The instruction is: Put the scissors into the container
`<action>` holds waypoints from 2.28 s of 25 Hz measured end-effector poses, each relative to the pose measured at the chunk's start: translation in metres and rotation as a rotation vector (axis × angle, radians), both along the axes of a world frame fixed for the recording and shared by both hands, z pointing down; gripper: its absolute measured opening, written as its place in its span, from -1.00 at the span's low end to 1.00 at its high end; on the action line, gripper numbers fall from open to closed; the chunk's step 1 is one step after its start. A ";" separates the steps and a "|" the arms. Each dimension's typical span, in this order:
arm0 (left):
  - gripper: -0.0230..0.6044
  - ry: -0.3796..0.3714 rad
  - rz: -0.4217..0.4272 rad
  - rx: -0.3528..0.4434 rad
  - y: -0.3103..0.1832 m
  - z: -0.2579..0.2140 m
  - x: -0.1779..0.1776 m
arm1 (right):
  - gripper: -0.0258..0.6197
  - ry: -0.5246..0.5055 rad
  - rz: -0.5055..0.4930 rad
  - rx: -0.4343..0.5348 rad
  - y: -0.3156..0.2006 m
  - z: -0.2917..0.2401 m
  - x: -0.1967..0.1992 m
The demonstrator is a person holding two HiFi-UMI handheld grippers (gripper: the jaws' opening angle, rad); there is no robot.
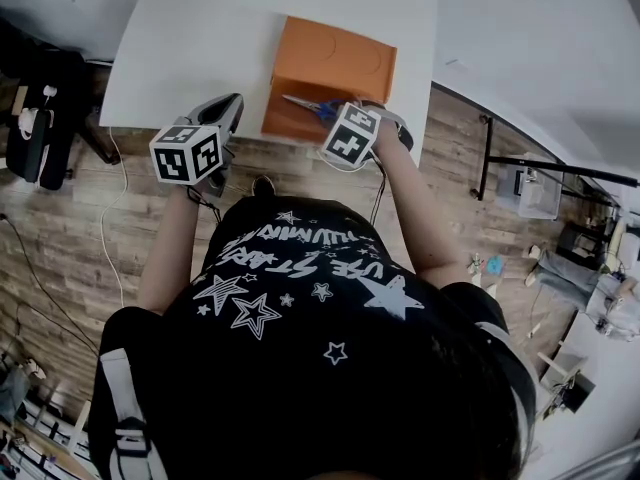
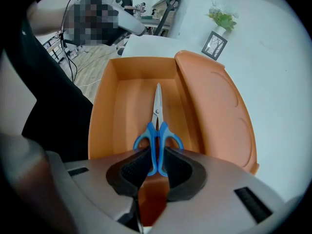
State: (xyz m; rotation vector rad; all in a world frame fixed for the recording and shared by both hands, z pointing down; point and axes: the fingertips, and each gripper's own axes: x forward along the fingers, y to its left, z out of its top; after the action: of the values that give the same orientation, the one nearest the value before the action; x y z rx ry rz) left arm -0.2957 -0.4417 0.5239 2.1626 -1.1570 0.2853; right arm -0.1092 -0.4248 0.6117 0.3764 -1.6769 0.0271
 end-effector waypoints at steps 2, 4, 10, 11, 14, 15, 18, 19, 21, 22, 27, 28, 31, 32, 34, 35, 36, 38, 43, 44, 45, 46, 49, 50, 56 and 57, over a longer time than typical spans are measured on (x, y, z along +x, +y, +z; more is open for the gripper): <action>-0.86 0.001 0.003 0.001 0.000 0.001 -0.001 | -0.62 0.001 0.006 0.006 0.001 0.000 0.000; -0.86 0.004 0.006 0.001 0.001 0.001 -0.002 | -0.62 0.002 0.019 0.009 0.002 0.000 -0.001; -0.86 0.011 0.017 0.003 0.004 -0.001 0.000 | -0.61 -0.010 0.039 0.032 0.001 -0.003 -0.001; -0.86 0.011 0.018 0.003 0.004 -0.001 0.002 | -0.61 -0.023 0.042 0.035 0.001 -0.004 0.000; -0.86 0.012 0.012 0.001 0.005 0.002 0.003 | -0.61 -0.069 0.055 0.045 0.001 -0.007 -0.001; -0.86 0.013 0.007 0.000 0.004 0.002 0.003 | -0.61 -0.082 0.060 0.048 0.001 -0.008 -0.002; -0.86 0.014 -0.004 0.007 0.004 0.000 0.004 | -0.61 -0.124 0.076 0.053 0.002 -0.015 -0.002; -0.86 0.014 -0.007 0.012 0.004 -0.002 0.005 | -0.61 -0.142 0.084 0.053 0.003 -0.017 -0.001; -0.86 0.012 -0.015 0.022 0.006 -0.007 0.008 | -0.61 -0.195 0.108 0.060 0.003 -0.025 0.001; -0.86 0.011 -0.020 0.025 0.007 -0.009 0.010 | -0.61 -0.230 0.122 0.067 0.004 -0.030 0.002; -0.86 0.000 -0.045 0.048 0.020 -0.022 0.025 | -0.62 -0.403 0.177 0.098 0.009 -0.062 0.012; -0.86 -0.002 -0.051 0.052 0.022 -0.024 0.028 | -0.62 -0.432 0.180 0.108 0.009 -0.068 0.015; -0.86 -0.007 -0.075 0.060 0.029 -0.029 0.038 | -0.62 -0.506 0.188 0.152 0.010 -0.082 0.028; -0.86 -0.009 -0.082 0.062 0.032 -0.030 0.042 | -0.63 -0.528 0.194 0.170 0.010 -0.086 0.032; -0.86 -0.015 -0.091 0.065 0.039 -0.031 0.050 | -0.67 -0.565 0.209 0.202 0.011 -0.093 0.040; -0.86 -0.019 -0.093 0.067 0.043 -0.032 0.054 | -0.69 -0.580 0.216 0.214 0.012 -0.096 0.045; -0.87 -0.023 -0.096 0.068 0.047 -0.034 0.058 | -0.70 -0.594 0.225 0.225 0.013 -0.100 0.049; -0.86 -0.030 -0.105 0.068 0.055 -0.036 0.065 | -0.72 -0.622 0.245 0.239 0.016 -0.107 0.058; -0.86 -0.044 -0.121 0.073 0.077 -0.039 0.086 | -0.74 -0.667 0.274 0.249 0.033 -0.115 0.081; -0.86 -0.048 -0.122 0.074 0.081 -0.040 0.091 | -0.74 -0.672 0.275 0.248 0.037 -0.115 0.087; -0.86 -0.051 -0.122 0.075 0.086 -0.041 0.096 | -0.74 -0.676 0.275 0.245 0.041 -0.116 0.092; -0.86 -0.054 -0.124 0.076 0.090 -0.041 0.101 | -0.74 -0.680 0.276 0.243 0.045 -0.116 0.097; -0.86 -0.058 -0.133 0.078 0.103 -0.041 0.113 | -0.74 -0.691 0.273 0.245 0.057 -0.116 0.109; -0.86 -0.060 -0.135 0.078 0.108 -0.041 0.116 | -0.74 -0.695 0.272 0.247 0.062 -0.116 0.112; -0.86 -0.068 -0.159 0.075 0.147 -0.041 0.133 | -0.74 -0.716 0.279 0.241 0.098 -0.113 0.131; -0.86 -0.071 -0.162 0.074 0.153 -0.040 0.138 | -0.74 -0.718 0.278 0.238 0.105 -0.112 0.137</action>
State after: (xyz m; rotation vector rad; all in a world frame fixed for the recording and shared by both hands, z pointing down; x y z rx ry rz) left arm -0.1579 -0.2884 0.4835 2.1211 -1.3945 0.2527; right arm 0.0279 -0.3200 0.5002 0.8510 -2.3286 0.1888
